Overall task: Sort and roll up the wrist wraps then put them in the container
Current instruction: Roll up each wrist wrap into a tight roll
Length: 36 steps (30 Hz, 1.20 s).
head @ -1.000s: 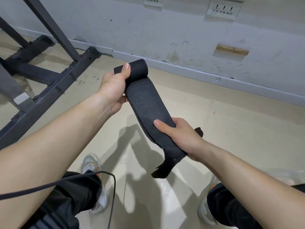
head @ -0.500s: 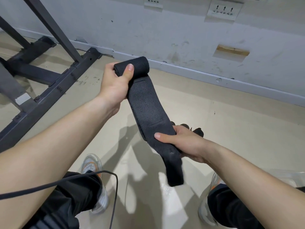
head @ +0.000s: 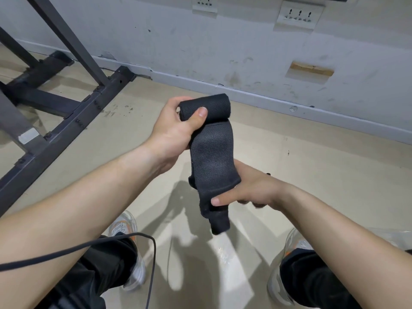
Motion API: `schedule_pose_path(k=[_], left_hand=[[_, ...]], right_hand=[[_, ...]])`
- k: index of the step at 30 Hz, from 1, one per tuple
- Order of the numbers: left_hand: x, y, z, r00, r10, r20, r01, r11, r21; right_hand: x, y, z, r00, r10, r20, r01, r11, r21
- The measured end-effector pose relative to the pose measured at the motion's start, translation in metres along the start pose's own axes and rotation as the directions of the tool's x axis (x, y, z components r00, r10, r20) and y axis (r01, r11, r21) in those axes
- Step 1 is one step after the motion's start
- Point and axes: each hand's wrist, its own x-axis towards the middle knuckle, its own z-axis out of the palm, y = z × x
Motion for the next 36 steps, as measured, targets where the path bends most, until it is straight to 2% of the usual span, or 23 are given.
schedule_pose_path(k=[4, 5, 8, 10, 12, 14, 17, 21, 24, 28, 31, 33, 36], left_hand=[[-0.004, 0.002, 0.000, 0.999, 0.009, 0.048, -0.009, 1.000, 0.012], [-0.004, 0.002, 0.000, 0.998, 0.014, 0.056, -0.014, 1.000, 0.008], [-0.006, 0.003, 0.001, 0.997, 0.031, 0.067, -0.030, 1.000, -0.006], [-0.006, 0.004, 0.000, 0.997, 0.026, 0.077, -0.025, 1.000, -0.008], [-0.008, 0.003, 0.001, 0.994, 0.012, 0.107, -0.012, 1.000, -0.005], [-0.012, 0.001, 0.005, 0.987, -0.008, 0.159, 0.007, 1.000, 0.005], [-0.017, -0.006, 0.010, 0.971, -0.011, 0.239, 0.006, 1.000, 0.021], [-0.018, -0.011, 0.015, 0.946, 0.040, 0.323, -0.069, 0.995, 0.079], [-0.019, -0.014, 0.017, 0.945, 0.050, 0.322, -0.085, 0.992, 0.096], [-0.021, -0.013, 0.021, 0.968, -0.070, 0.240, 0.067, 0.997, 0.024], [-0.025, -0.008, 0.026, 0.932, -0.213, 0.292, 0.216, 0.976, 0.025], [-0.027, -0.009, 0.027, 0.918, -0.245, 0.311, 0.242, 0.969, 0.048], [-0.025, -0.013, 0.027, 0.948, -0.198, 0.249, 0.201, 0.979, 0.015]], right_hand=[[-0.005, -0.014, -0.013, 0.992, 0.028, 0.123, -0.023, 0.999, -0.048], [-0.003, -0.015, -0.014, 0.988, -0.014, 0.154, 0.018, 0.999, -0.027], [-0.004, -0.015, -0.022, 0.955, -0.183, 0.232, 0.135, 0.968, 0.211], [-0.009, -0.020, -0.026, 0.970, -0.208, 0.130, 0.149, 0.922, 0.358], [-0.006, -0.024, -0.028, 0.979, -0.183, -0.089, 0.203, 0.914, 0.352], [-0.002, -0.028, -0.026, 0.947, -0.197, -0.253, 0.275, 0.905, 0.325], [0.000, -0.036, -0.019, 0.921, -0.174, -0.347, 0.294, 0.897, 0.330], [-0.002, -0.042, -0.014, 0.885, -0.241, -0.399, 0.376, 0.875, 0.305], [0.000, -0.038, -0.013, 0.853, -0.283, -0.440, 0.440, 0.842, 0.312], [0.004, -0.032, -0.016, 0.849, -0.250, -0.466, 0.449, 0.807, 0.384], [0.006, -0.031, -0.016, 0.839, -0.244, -0.486, 0.459, 0.796, 0.394], [0.007, -0.030, -0.015, 0.837, -0.238, -0.492, 0.457, 0.800, 0.390], [0.005, -0.030, -0.013, 0.846, -0.219, -0.486, 0.444, 0.794, 0.416]])
